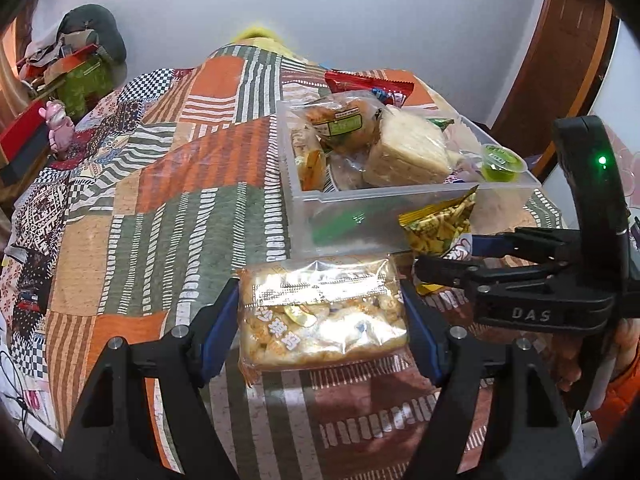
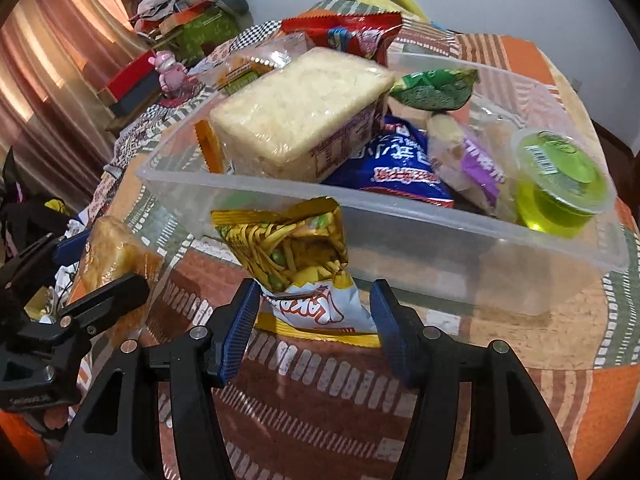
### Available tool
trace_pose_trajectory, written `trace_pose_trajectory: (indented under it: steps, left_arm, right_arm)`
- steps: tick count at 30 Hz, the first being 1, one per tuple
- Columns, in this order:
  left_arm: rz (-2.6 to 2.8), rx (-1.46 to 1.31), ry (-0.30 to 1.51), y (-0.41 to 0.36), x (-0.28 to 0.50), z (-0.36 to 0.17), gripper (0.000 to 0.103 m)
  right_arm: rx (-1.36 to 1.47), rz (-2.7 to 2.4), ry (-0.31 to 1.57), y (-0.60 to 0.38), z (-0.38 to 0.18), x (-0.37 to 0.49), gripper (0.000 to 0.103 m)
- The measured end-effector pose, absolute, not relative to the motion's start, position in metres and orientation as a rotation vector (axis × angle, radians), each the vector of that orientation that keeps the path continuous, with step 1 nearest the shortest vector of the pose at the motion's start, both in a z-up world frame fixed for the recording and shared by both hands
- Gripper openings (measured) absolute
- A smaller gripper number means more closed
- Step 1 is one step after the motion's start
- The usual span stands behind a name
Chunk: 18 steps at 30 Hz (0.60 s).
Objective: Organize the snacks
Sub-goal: 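Place the cracker bag into the box with the left tool while the right tool drops the noodle bag in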
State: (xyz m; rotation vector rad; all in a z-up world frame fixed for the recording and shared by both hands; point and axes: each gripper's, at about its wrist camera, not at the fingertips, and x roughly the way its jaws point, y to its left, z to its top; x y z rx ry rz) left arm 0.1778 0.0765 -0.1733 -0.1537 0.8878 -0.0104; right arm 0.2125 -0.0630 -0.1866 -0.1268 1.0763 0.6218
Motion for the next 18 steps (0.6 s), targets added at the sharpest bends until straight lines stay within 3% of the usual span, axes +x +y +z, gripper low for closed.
trace_pose_trajectory:
  steps: [3,9,18]
  left_arm:
    - [-0.01,-0.152,0.881,0.075,0.178,-0.17,0.075]
    - [-0.006,-0.153,0.843,0.074,0.177,-0.154,0.075]
    - [-0.024,-0.132,0.765,0.058,0.186,-0.12,0.075]
  right_arm:
    - [-0.119,0.646,1.062,-0.065,-0.181,0.209,0.036]
    - [-0.126,0.651,1.01,-0.073,-0.17,0.198,0.025]
    - [-0.085,0.646,0.919,-0.102,-0.142,0.188,0.023]
